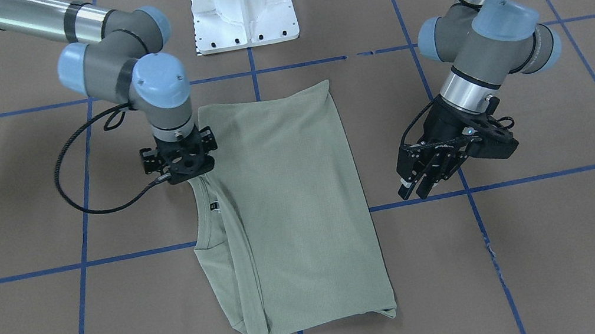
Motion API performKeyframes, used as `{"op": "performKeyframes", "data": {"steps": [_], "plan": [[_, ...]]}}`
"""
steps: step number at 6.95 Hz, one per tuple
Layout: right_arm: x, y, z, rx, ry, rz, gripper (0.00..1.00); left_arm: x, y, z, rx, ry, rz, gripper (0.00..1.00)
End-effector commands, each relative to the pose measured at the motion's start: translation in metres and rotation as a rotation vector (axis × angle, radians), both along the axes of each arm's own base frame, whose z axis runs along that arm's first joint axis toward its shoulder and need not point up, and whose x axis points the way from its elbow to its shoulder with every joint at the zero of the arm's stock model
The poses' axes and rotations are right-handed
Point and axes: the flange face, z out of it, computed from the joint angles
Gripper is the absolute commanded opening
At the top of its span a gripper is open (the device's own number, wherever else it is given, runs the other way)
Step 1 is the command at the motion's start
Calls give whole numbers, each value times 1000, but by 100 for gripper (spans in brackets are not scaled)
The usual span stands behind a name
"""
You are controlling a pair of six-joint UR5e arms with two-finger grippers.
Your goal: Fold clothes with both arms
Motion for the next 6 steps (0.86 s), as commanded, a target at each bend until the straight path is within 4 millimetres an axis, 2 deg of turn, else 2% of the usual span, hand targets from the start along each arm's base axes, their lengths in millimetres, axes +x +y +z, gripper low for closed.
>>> {"op": "performKeyframes", "data": {"steps": [1, 2, 3, 4, 5, 6], "plan": [[71, 13, 38, 52, 16, -57, 100, -6, 3, -11, 4, 5, -3, 48], [60, 9, 19, 50, 11, -56, 100, -8, 5, -20, -7, -5, -3, 48], [49, -10, 0, 41, 5, -21, 100, -7, 6, -21, -7, -5, -1, 48], [28, -49, -27, 32, -2, 30, 100, -7, 6, -21, -7, -5, -1, 48], [14, -81, -46, 28, 2, 56, 100, -7, 6, -21, -7, -5, -1, 48], [-10, -109, -62, 16, 19, 66, 100, -4, 7, -19, -10, -9, 4, 48]]}}
